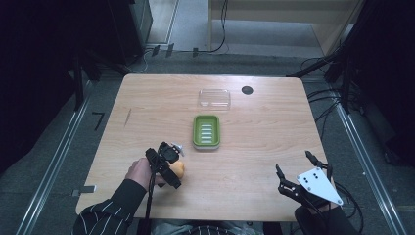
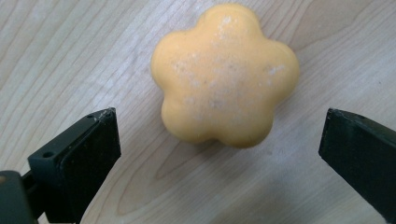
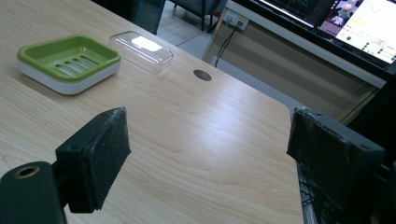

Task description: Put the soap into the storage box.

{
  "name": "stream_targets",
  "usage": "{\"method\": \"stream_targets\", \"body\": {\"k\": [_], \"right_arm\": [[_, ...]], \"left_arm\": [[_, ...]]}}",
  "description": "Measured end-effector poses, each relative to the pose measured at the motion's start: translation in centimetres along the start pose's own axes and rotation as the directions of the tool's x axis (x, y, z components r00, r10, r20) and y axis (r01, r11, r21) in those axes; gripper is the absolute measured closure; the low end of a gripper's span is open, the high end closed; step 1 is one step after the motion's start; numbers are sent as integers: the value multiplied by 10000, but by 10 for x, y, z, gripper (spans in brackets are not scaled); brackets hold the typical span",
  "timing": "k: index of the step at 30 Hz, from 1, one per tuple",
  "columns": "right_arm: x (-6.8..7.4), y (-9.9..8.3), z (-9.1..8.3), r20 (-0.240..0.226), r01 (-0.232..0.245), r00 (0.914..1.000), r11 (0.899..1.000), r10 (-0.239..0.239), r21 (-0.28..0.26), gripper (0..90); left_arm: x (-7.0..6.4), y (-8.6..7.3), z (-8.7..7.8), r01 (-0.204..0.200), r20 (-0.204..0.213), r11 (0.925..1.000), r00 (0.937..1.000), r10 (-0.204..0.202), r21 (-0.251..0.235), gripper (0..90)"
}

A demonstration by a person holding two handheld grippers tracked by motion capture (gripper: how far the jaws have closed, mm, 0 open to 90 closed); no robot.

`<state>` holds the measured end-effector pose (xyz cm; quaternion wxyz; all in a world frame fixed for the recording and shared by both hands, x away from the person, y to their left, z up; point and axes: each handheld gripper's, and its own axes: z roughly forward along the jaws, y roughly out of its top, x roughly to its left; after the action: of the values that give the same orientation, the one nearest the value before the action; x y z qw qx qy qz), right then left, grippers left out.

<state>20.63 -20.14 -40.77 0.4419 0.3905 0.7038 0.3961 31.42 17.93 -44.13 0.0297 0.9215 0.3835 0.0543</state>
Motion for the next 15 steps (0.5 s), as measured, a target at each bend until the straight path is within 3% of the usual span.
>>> {"method": "stream_targets", "body": {"k": [6, 15], "right_arm": [[0, 0, 0, -16, 8, 10000, 10000, -8, -23, 133], [0, 0, 0, 16, -14, 10000, 10000, 14, -9, 133]], "left_arm": [[0, 5, 5, -45, -128, 9998, 9999, 47, 172, 46], [2, 4, 10, -37, -102, 9997, 9999, 39, 241, 192]]}}
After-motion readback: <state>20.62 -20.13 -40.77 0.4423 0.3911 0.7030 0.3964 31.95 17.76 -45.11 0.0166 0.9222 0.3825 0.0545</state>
